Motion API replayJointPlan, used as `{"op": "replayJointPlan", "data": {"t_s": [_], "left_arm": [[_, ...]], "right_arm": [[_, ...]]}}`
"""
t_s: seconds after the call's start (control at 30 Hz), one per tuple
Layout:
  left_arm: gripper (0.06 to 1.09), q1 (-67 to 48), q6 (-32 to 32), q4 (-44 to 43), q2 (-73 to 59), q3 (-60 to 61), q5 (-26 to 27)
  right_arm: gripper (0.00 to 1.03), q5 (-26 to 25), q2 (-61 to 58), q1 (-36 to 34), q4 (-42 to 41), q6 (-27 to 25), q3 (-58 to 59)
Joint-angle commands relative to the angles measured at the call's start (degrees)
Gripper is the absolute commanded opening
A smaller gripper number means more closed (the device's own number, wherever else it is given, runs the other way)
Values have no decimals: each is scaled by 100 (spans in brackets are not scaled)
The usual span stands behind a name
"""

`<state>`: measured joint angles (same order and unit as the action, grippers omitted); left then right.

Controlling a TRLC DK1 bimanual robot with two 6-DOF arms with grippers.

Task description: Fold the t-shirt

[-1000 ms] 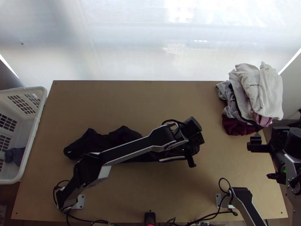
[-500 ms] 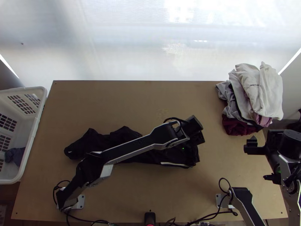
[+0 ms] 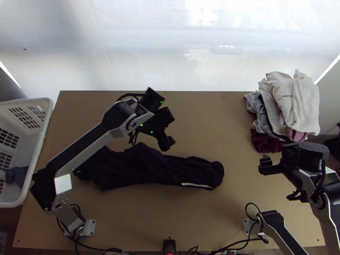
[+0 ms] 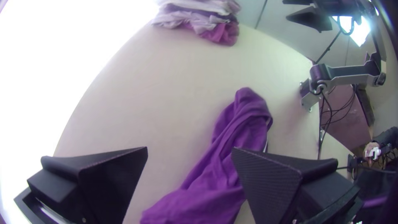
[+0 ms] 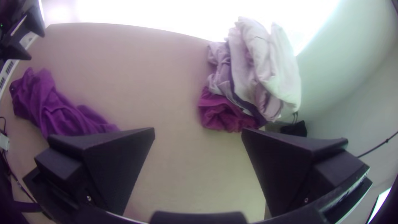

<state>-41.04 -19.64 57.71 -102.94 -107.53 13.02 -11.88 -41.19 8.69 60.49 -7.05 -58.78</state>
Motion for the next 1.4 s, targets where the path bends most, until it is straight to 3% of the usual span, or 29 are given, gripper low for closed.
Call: {"op": "replayJointPlan", "data": {"t_s": [0.0,0.07,0.33,0.77,1.37], "left_arm": [[104,1265,-866,-551,1522,2210,-238],[104,1388,-910,-946,1891,2842,-598],[104,2012,-1042,-1491,2814,4389,-924],[104,3207,-1314,-1122,3737,4539,-924],[104,3497,-1481,-1122,4255,5198,-1047]], "right_arm": [[98,467,-311,775,7,90,113],[98,608,-416,1021,7,90,130],[98,828,-1242,1979,-72,-112,456],[97,828,-1902,2524,-1171,-200,1871],[96,828,-2306,3464,-1259,-227,1537]]}}
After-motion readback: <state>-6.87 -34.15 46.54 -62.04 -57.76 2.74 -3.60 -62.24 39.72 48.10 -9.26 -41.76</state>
